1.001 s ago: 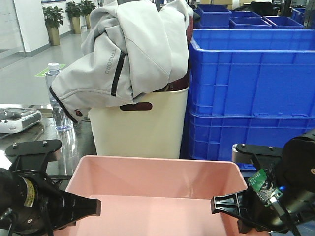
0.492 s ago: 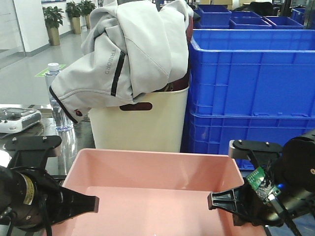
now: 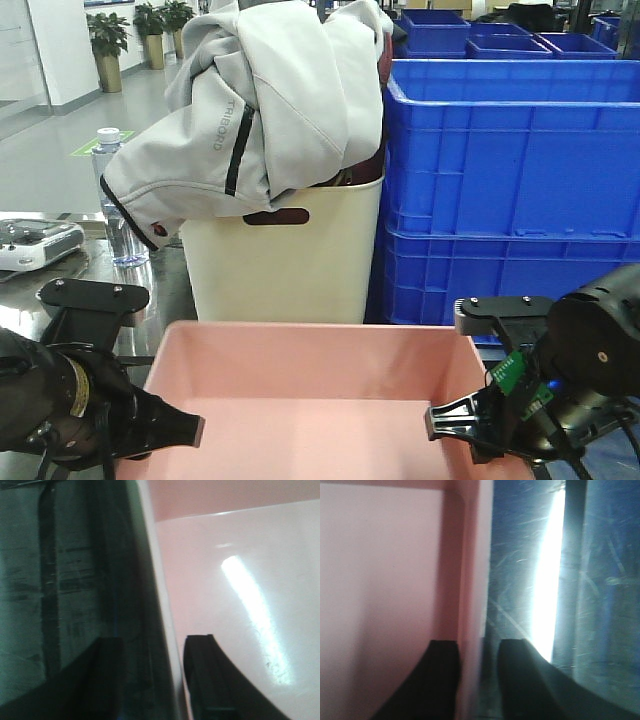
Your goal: Grab pink bin and stack on right shelf
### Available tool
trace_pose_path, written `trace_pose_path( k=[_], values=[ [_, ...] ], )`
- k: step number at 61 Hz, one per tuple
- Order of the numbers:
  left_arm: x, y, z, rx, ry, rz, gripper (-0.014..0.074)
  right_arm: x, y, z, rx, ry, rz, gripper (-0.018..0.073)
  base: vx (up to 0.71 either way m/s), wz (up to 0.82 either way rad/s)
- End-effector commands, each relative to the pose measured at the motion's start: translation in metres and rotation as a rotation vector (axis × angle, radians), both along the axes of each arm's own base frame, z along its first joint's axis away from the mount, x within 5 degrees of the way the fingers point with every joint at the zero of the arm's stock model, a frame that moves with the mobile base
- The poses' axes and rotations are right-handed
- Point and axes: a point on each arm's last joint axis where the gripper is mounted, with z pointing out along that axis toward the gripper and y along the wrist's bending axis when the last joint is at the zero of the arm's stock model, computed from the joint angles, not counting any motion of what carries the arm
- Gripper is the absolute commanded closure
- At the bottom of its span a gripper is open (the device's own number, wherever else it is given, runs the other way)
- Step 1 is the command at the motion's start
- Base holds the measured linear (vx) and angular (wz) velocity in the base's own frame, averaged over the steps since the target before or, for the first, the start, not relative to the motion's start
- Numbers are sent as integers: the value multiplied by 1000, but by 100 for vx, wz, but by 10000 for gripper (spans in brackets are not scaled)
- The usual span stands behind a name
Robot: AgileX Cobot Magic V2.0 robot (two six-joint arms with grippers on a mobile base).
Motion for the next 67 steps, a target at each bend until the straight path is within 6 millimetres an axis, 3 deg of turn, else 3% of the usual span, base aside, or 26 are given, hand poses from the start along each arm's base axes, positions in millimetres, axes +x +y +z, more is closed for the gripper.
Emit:
trace_pose_path(
  k=[1,9,18,27,35,42,53,67],
  values=[
    [1,4,18,-6,-93,-20,74,2,-7,20,-24,-107,22,109,0,0],
    [-7,9,31,-9,-109,-42,29,-3,-9,31,-7,-155,28,5,0,0],
    [-30,18,68,-29,-192,-168,31,-22,-16,64,28,-285,66,-12,0,0],
    [-67,33,99,-57,-312,-324,31,-60,-29,101,51,-423,163,5,0,0],
    [-102,48,109,-91,-382,-435,31,-101,-40,106,51,-520,289,29,0,0],
    [-131,59,97,-145,-416,-504,31,-136,-52,91,35,-578,371,55,0,0],
    [-166,73,58,-212,-436,-563,31,-186,-71,61,45,-601,399,90,0,0],
    [-181,83,17,-219,-419,-557,42,-216,-81,26,87,-597,386,134,0,0]
  ],
)
